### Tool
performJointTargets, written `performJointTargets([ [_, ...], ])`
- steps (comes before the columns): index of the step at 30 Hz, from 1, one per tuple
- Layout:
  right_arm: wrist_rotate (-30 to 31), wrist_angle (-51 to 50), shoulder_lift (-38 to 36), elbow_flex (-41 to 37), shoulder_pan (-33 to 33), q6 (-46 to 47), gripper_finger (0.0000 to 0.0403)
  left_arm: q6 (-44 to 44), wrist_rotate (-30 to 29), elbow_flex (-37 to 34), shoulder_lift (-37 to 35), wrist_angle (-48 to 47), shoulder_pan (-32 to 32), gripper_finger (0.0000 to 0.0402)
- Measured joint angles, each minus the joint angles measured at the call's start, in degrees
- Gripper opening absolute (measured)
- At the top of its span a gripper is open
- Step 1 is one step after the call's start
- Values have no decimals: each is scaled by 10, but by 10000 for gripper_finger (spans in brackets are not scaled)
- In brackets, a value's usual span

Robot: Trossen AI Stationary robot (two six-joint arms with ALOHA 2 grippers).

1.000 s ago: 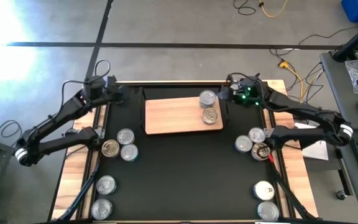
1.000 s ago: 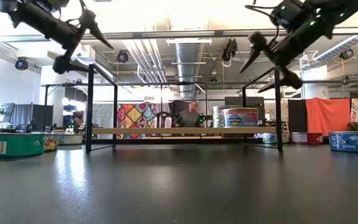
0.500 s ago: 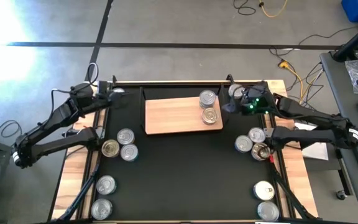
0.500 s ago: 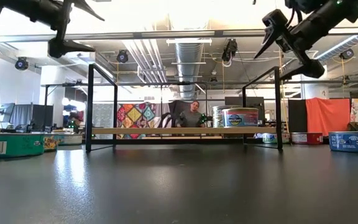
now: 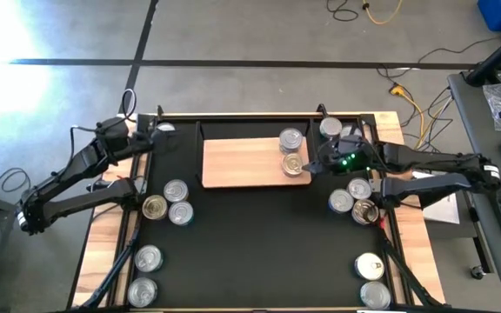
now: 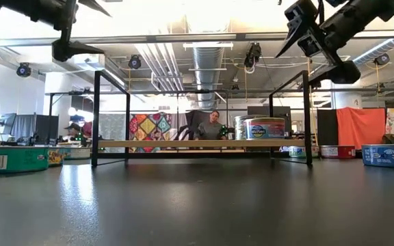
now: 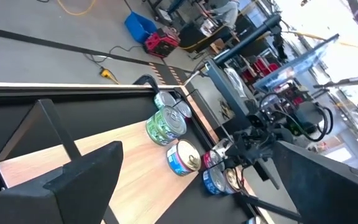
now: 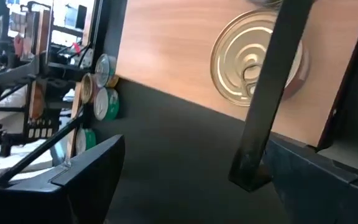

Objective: Stack canned seafood by type on shelf
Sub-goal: Move the shelf to the top of the table, then stack the middle right blue and orange tuna can on the blue and orange can

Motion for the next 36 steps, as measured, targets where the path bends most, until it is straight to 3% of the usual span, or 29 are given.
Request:
performJointTargets([
  [9, 16, 16, -4, 0, 28, 2, 365, 29, 0, 0, -12, 7, -19, 398],
  [18, 13, -50, -46, 0, 49, -36, 365, 55, 0, 0, -35, 70, -68, 398],
  [23, 0, -85, -85, 0, 107, -38, 365, 62, 0, 0, -42, 63, -92, 398],
  [28, 4, -192, -103, 0, 167, 20, 365, 65, -5, 0, -38, 59, -100, 398],
  [36, 5, -286, -45, 0, 283, 112, 365, 65, -11, 0, -18, 59, -100, 398],
])
